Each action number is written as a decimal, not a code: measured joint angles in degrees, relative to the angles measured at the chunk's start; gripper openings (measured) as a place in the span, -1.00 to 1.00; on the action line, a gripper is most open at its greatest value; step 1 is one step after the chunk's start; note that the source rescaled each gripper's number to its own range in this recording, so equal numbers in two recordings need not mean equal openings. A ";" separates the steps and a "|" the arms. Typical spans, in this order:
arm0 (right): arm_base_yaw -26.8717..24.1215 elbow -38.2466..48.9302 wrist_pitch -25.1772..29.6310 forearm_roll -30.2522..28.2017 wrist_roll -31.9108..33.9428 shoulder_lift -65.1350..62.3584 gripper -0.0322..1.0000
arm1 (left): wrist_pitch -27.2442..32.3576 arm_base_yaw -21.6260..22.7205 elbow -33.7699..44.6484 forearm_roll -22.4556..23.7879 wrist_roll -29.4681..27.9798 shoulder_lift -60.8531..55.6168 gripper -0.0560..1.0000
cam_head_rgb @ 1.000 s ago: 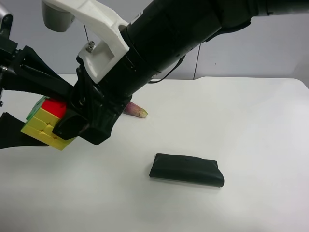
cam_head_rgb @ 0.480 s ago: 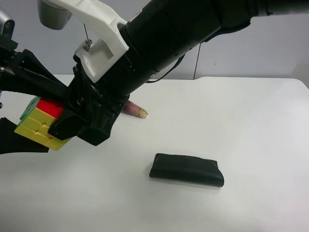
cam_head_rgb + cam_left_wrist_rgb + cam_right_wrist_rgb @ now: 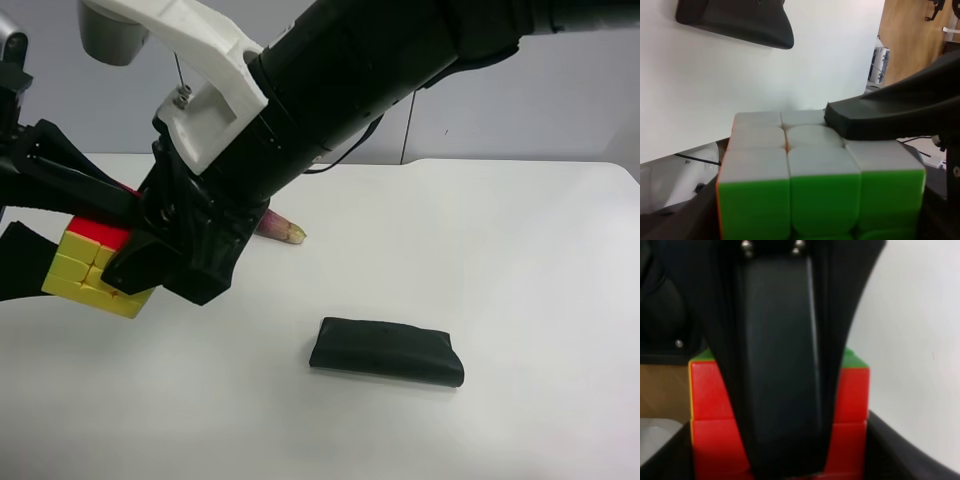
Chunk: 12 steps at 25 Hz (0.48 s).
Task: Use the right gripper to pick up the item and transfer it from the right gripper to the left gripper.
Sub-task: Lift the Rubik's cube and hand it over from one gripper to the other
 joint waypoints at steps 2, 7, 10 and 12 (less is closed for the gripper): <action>0.00 0.00 0.05 0.00 0.00 0.00 -0.93 | 0.05 0.00 0.00 -0.06 -0.01 0.00 -0.85; 0.00 0.00 0.34 0.00 0.00 0.00 -0.93 | 0.62 0.00 0.00 -0.13 0.38 0.00 -0.85; 0.00 0.00 0.51 0.07 0.00 0.00 -0.93 | 0.74 0.00 0.00 -0.13 0.38 0.00 -0.85; 0.00 0.00 0.61 0.09 -0.05 0.00 -0.93 | 0.85 0.00 0.00 -0.13 0.38 0.00 -0.85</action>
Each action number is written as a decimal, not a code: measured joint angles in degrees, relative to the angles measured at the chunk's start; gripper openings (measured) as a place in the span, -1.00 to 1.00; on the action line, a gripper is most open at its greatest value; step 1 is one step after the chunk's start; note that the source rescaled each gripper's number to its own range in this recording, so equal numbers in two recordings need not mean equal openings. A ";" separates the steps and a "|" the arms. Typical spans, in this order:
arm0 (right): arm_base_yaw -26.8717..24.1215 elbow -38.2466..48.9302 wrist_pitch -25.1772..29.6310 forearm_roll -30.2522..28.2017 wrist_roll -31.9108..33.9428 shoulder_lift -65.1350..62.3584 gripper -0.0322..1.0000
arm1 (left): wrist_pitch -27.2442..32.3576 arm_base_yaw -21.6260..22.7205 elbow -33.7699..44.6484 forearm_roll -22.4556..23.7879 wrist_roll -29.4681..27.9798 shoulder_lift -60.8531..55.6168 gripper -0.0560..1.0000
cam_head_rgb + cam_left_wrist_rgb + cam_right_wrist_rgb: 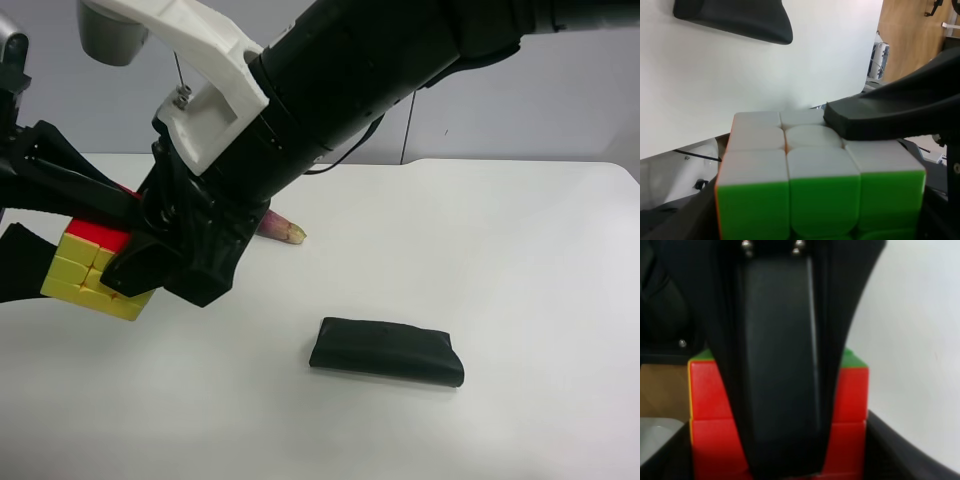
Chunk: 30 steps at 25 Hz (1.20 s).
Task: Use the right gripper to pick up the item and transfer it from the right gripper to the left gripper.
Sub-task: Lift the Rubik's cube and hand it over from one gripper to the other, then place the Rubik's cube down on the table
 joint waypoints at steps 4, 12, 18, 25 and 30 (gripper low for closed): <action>0.00 0.00 0.05 0.05 -0.07 0.00 -0.92 | 0.07 0.00 0.00 0.00 0.00 0.00 -0.85; 0.00 0.00 -0.41 0.09 1.48 0.00 0.93 | 0.18 0.00 0.00 -0.25 0.07 0.00 -0.89; 0.00 0.00 1.52 -3.13 3.58 -2.51 0.99 | 0.18 0.00 0.00 -0.25 0.07 0.00 -0.89; 0.00 0.00 8.73 -18.01 18.19 -10.82 1.00 | 0.18 0.00 0.00 -0.25 0.07 0.00 -0.89; 0.00 0.00 16.29 -25.78 28.85 -17.91 1.00 | 0.25 0.00 0.00 -0.25 0.07 0.00 -0.89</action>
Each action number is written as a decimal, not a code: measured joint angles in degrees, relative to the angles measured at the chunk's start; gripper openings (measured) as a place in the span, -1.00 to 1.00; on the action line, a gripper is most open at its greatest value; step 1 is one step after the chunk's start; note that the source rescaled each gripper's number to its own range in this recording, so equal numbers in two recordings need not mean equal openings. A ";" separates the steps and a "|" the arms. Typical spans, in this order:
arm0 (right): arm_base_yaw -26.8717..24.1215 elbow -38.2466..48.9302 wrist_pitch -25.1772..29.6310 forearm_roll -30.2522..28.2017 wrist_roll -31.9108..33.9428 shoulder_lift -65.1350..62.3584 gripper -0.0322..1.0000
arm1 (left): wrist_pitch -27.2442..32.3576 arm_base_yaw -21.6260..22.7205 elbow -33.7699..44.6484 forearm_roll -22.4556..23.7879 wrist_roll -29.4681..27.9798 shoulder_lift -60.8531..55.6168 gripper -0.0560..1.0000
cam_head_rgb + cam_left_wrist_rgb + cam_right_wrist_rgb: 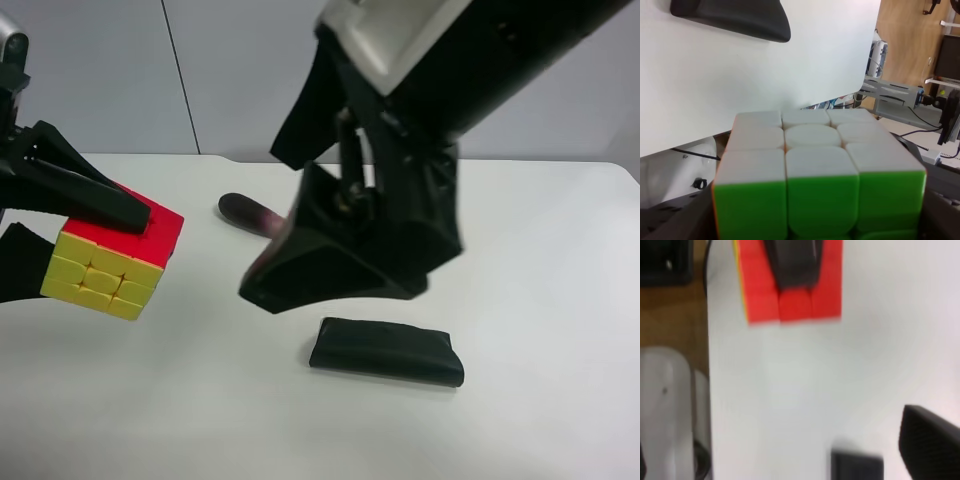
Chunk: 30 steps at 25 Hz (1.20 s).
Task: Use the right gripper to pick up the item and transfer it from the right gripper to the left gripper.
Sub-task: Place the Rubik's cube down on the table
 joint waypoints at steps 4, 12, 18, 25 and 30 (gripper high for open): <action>0.00 0.00 5.20 -2.69 8.35 -5.40 1.00 | 0.00 0.00 0.00 0.00 0.00 0.00 -0.89; 0.00 5.26 9.06 -9.78 20.52 -18.69 1.00 | 0.00 0.00 0.00 0.00 0.63 0.00 -0.89; 0.00 20.53 9.87 -14.18 27.46 -34.12 1.00 | 0.00 0.00 0.00 0.00 0.89 0.00 -0.89; 0.00 35.43 5.55 -18.61 34.67 -54.46 1.00 | 0.00 0.00 0.00 0.00 1.80 0.00 -0.89; 0.00 40.41 3.88 -21.60 36.74 -65.42 1.00 | 0.02 0.00 0.00 0.00 1.92 0.00 -0.89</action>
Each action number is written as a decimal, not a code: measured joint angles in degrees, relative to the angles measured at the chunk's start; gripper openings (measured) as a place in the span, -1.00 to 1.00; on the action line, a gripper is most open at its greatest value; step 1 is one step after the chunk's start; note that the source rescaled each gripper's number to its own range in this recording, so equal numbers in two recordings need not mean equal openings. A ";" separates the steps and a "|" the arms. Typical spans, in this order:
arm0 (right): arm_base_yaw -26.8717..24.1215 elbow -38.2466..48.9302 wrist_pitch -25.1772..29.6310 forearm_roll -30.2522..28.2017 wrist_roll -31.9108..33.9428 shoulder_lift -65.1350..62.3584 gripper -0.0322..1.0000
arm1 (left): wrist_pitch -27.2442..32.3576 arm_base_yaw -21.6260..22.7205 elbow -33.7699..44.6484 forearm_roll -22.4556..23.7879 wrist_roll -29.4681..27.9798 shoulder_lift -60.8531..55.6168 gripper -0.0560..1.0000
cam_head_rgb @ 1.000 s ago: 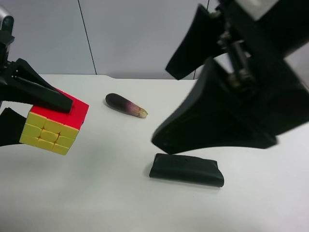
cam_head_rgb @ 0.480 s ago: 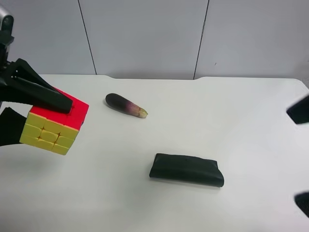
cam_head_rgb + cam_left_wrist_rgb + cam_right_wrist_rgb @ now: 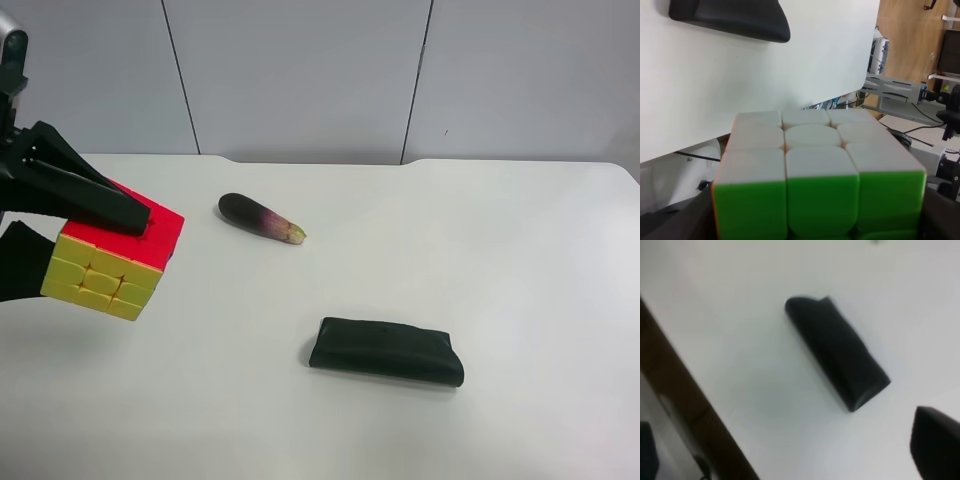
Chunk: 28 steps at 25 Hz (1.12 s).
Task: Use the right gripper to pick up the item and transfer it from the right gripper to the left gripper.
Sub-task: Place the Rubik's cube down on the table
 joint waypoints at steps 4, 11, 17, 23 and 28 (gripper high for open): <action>0.00 2.51 -0.74 -1.01 0.34 -5.59 1.00 | 0.00 0.00 0.00 0.00 0.00 0.00 -0.89; 0.00 3.43 -1.80 -1.01 0.39 -6.93 1.00 | 0.00 0.00 0.00 0.00 0.00 0.00 -0.89; 0.00 3.43 -2.16 -1.01 0.39 -6.93 1.00 | 0.00 0.00 0.00 0.00 0.00 0.00 -0.89; -1.58 3.43 -2.16 -0.95 0.39 -6.93 1.00 | 0.00 0.00 0.00 0.49 0.27 0.00 -0.89; -13.50 3.43 -2.55 -0.95 0.39 -8.89 1.00 | 0.00 0.00 0.00 1.14 0.69 0.00 -0.89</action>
